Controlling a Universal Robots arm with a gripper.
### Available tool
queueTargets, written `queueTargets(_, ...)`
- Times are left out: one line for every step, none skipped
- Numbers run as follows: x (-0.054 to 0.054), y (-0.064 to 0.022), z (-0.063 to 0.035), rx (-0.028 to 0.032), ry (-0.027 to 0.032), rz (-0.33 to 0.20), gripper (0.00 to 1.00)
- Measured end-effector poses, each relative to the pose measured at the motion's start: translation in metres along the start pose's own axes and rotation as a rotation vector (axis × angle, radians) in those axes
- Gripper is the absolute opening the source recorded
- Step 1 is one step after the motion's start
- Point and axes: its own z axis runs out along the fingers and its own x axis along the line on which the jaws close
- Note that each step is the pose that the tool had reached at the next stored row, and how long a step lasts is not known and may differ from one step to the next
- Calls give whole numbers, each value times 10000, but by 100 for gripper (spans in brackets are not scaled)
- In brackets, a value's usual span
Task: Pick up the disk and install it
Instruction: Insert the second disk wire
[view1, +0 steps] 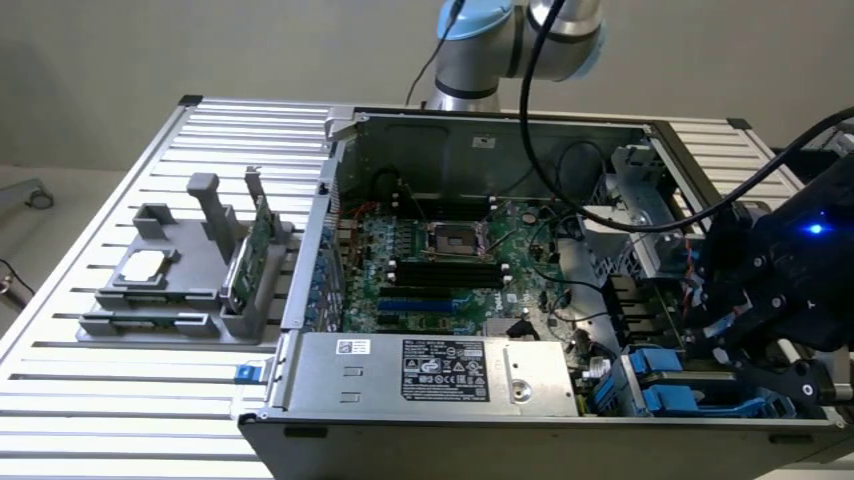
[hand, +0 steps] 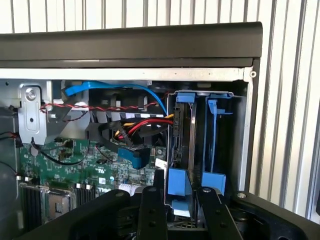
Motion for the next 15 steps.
queueTargets(17,-15,3,-22,-7,-5,31)
queueTargets(35,-38,6,-47,-15,-10,31)
queueTargets(53,-59,7,-56,-24,-13,31)
queueTargets(71,-76,4,-60,-38,-14,31)
queueTargets(91,-93,-3,-65,-60,-14,31)
queueTargets(113,-105,-12,-68,-88,-15,31)
queueTargets(140,-111,-23,-70,-134,-16,31)
queueTargets(172,-115,-34,-77,-182,-17,31)
queueTargets(206,-116,-41,-85,-238,-18,31)
queueTargets(243,-116,-44,-99,-299,-22,31)
queueTargets(281,-116,-42,-123,-375,-27,31)
queueTargets(315,-115,-38,-156,-467,-33,31)
queueTargets(344,-115,-34,-194,-576,-41,31)
queueTargets(373,-114,-28,-245,-729,-51,31)
queueTargets(400,-114,-23,-301,-882,-63,31)
